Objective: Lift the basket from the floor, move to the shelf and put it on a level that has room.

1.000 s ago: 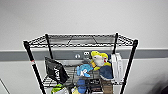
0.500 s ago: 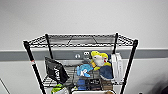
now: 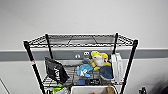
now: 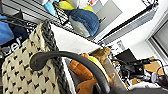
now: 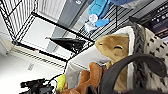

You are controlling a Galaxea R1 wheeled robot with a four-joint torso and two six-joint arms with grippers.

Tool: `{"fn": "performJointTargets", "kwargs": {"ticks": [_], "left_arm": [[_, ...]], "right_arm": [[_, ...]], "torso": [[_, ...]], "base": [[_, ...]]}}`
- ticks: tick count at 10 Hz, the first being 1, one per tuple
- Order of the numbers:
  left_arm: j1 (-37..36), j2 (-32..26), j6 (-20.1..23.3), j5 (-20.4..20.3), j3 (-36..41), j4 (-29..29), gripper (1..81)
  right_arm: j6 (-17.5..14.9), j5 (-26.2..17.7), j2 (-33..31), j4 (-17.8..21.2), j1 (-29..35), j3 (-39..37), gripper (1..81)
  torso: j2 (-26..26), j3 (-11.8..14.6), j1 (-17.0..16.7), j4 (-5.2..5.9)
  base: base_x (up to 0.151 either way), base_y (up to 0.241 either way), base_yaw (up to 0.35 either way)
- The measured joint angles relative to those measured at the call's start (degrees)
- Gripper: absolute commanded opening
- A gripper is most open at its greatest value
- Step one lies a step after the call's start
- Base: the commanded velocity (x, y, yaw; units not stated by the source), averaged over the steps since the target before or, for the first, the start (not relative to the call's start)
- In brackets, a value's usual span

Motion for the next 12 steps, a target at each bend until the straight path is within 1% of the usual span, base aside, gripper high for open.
{"fn": "performJointTargets", "kwargs": {"ticks": [1,5,8,10,12], "left_arm": [[-1.0,-0.6,-0.3,0.0,0.8,0.0,1.0],[-5.8,-1.9,-3.1,0.3,5.3,-0.1,1.0],[-9.9,-4.2,-5.6,0.8,7.9,-0.1,1.0],[-11.4,-5.8,-6.8,1.2,9.6,-0.1,1.0],[-14.4,-6.8,-8.5,1.5,12.3,-0.2,1.0]], "right_arm": [[0.2,-0.1,-0.6,0.0,1.0,0.9,1.0],[0.4,-0.5,-3.6,2.7,5.5,4.4,1.0],[0.4,-0.7,-4.0,3.9,7.9,5.9,1.0],[0.4,-0.7,-5.4,4.7,9.3,8.5,1.0],[0.8,-0.5,-6.9,5.4,11.4,10.5,1.0]], "torso": [[0.0,0.0,0.0,0.00],[0.0,0.0,0.0,0.00],[0.0,0.0,0.0,0.00],[0.0,0.0,0.0,0.00],[0.0,0.0,0.0,0.00]], "base": [[0.000,0.000,0.000],[0.000,0.000,0.000],[0.000,0.000,0.000],[0.000,0.000,0.000],[0.000,0.000,0.000]]}}
